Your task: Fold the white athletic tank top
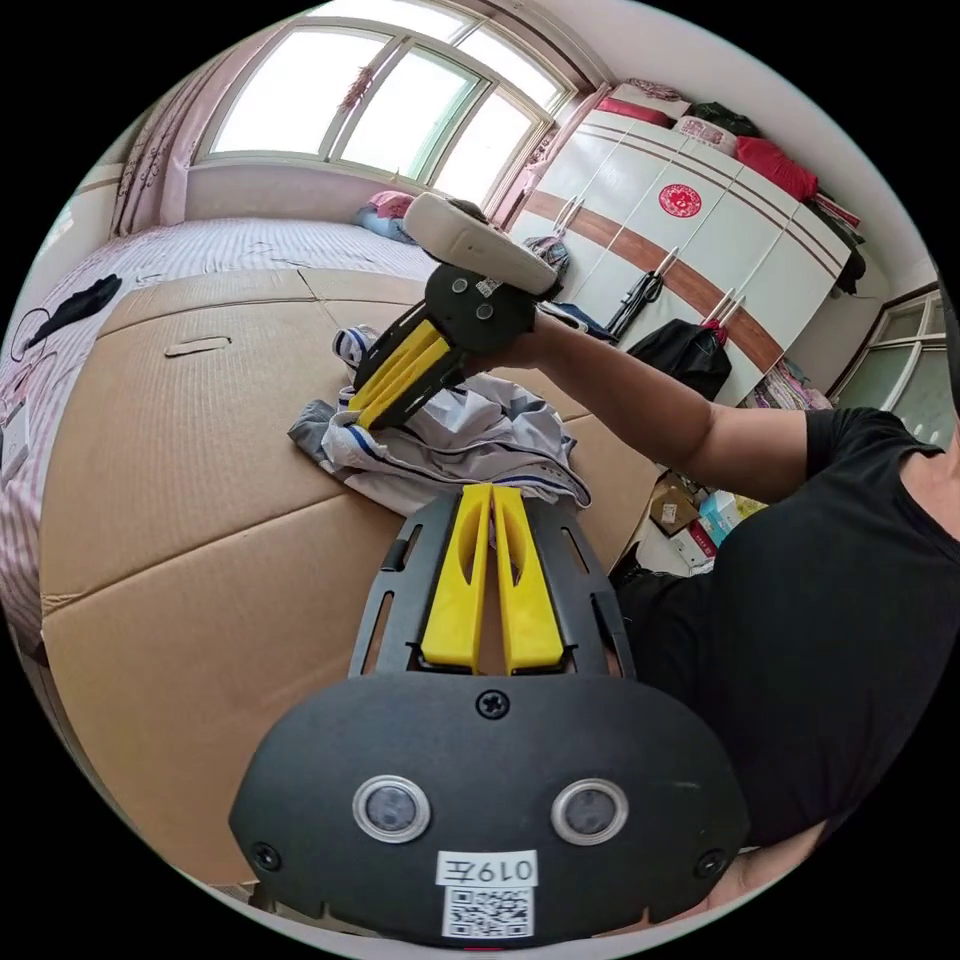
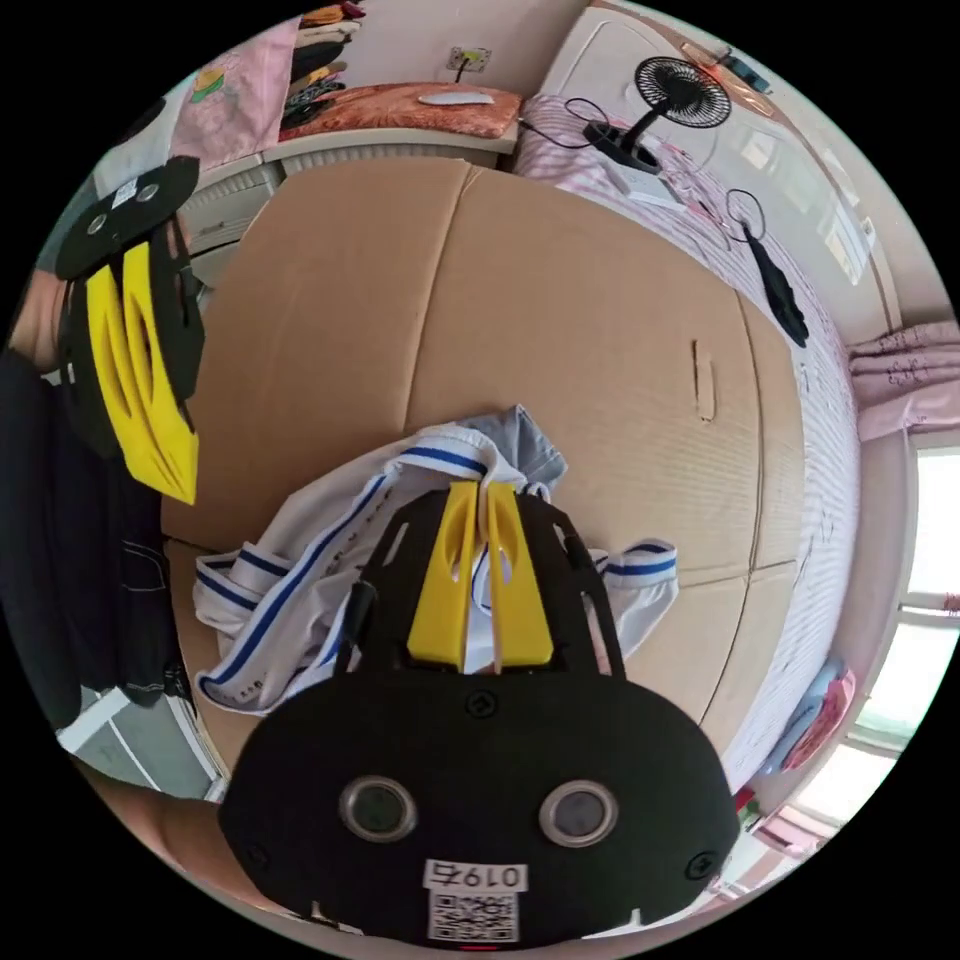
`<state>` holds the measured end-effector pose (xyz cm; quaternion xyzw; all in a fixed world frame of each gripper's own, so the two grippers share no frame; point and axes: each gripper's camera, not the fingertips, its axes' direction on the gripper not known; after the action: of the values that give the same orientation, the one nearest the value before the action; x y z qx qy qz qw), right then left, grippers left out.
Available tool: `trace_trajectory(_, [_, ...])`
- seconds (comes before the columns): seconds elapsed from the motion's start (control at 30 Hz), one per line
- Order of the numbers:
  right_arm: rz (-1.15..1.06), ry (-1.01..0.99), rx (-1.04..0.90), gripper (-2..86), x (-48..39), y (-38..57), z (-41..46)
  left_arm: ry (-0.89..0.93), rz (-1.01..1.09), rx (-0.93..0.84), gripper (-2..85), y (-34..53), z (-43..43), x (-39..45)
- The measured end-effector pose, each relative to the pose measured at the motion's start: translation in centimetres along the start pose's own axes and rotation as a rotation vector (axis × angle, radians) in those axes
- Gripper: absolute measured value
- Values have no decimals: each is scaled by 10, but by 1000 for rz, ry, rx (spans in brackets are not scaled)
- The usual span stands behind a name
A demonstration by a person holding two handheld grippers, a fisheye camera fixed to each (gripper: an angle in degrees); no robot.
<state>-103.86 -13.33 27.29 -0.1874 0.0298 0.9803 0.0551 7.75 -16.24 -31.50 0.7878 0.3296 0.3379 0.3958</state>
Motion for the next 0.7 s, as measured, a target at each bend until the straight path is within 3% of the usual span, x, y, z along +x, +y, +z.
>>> trace_trajectory(0.17, [359,-79,345,-3,28,126,-63,-63,78,124,39,-12,-35,43])
trace_trajectory(0.33, [705,33,635,1,6,283,-121,-155,227,212,102,-19,-46,99])
trace_trajectory(0.4, [787,48,738,2,-17,339,-134,-210,303,204,120,-24,-41,124])
trace_trajectory(0.47, [890,76,854,2,-54,405,-142,-378,349,161,137,-34,-25,151])
trace_trajectory(0.57, [950,132,921,1,-105,457,-138,-506,373,132,140,-55,-9,169])
trace_trajectory(0.7, [977,213,933,1,-162,489,-125,-470,379,150,133,-86,-3,180])
